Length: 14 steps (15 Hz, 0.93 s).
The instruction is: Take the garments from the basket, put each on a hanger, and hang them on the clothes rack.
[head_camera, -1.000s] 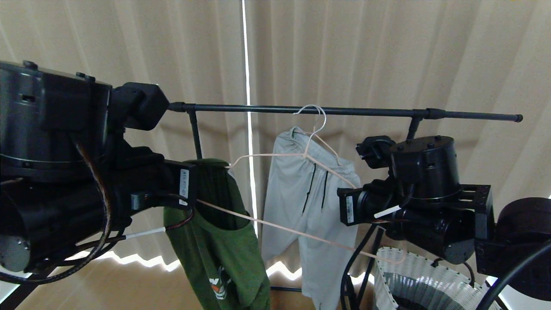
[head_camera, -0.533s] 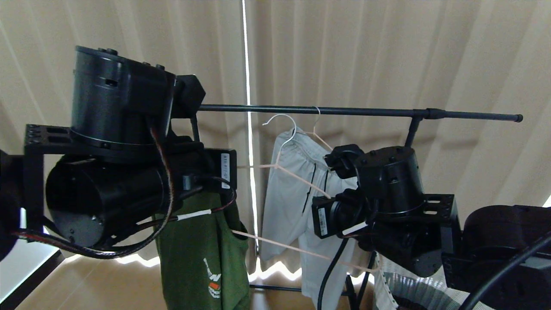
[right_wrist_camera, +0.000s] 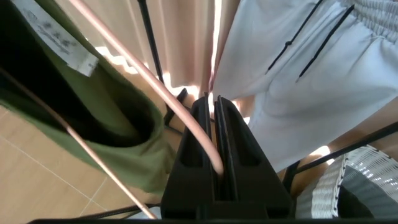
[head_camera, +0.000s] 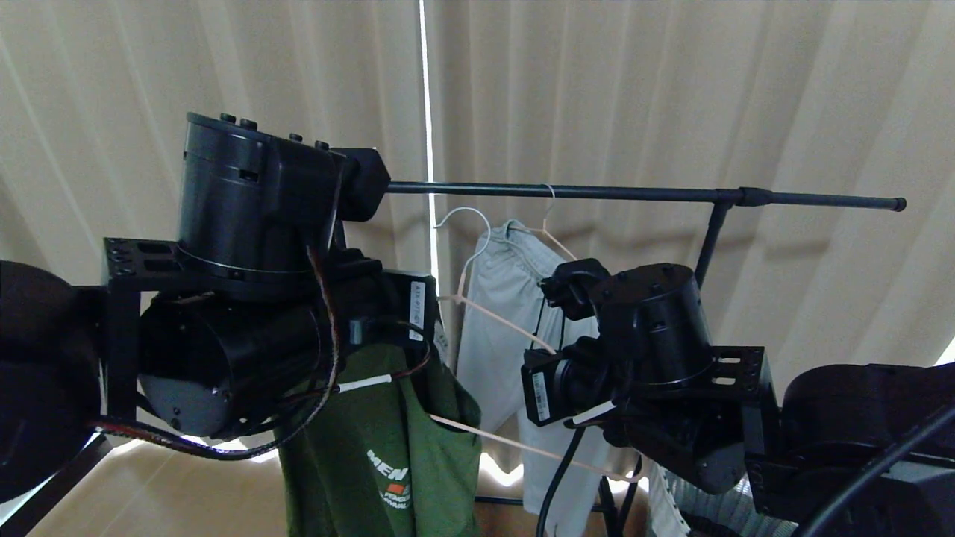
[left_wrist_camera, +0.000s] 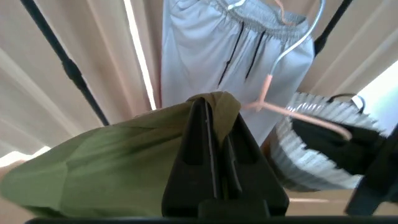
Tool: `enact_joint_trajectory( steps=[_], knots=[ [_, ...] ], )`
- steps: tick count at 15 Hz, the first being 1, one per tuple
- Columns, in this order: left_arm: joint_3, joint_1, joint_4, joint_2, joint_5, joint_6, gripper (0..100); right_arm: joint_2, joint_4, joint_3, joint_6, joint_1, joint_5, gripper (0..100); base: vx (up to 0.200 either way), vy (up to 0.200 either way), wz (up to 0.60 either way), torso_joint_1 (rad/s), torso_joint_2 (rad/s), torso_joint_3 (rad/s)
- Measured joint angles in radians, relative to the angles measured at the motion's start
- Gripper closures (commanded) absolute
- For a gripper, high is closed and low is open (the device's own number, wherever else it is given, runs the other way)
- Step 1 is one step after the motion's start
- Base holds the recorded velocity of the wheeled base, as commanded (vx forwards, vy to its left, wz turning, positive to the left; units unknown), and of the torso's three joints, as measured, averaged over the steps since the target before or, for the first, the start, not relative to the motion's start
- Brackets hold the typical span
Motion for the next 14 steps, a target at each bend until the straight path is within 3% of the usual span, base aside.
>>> enact_joint_trajectory(
  steps=[3, 4, 11, 14],
  knots=[
    [0.066, -0.020, -0.034, -0.033, -0.088, 0.046, 100, 0.000, 0.000, 0.002, 0.002, 0.000, 0.000, 100, 0.000, 0.000, 0.00, 0.000, 0.00, 0.000],
    [0.094, -0.023, -0.060, -0.043, -0.101, 0.067, 0, -0.001, 0.000, 0.002, 0.002, 0.000, 0.000, 100, 0.000, 0.000, 0.00, 0.000, 0.00, 0.000],
    [0.210, -0.026, -0.131, -0.117, -0.108, 0.146, 0, -0.051, 0.001, 0.013, -0.001, -0.029, 0.001, 100, 0.000, 0.000, 0.00, 0.000, 0.00, 0.000],
    [0.296, -0.008, -0.298, -0.170, -0.116, 0.233, 0, -0.103, 0.004, 0.038, -0.038, -0.065, 0.004, 100, 0.000, 0.000, 0.00, 0.000, 0.00, 0.000]
  ],
)
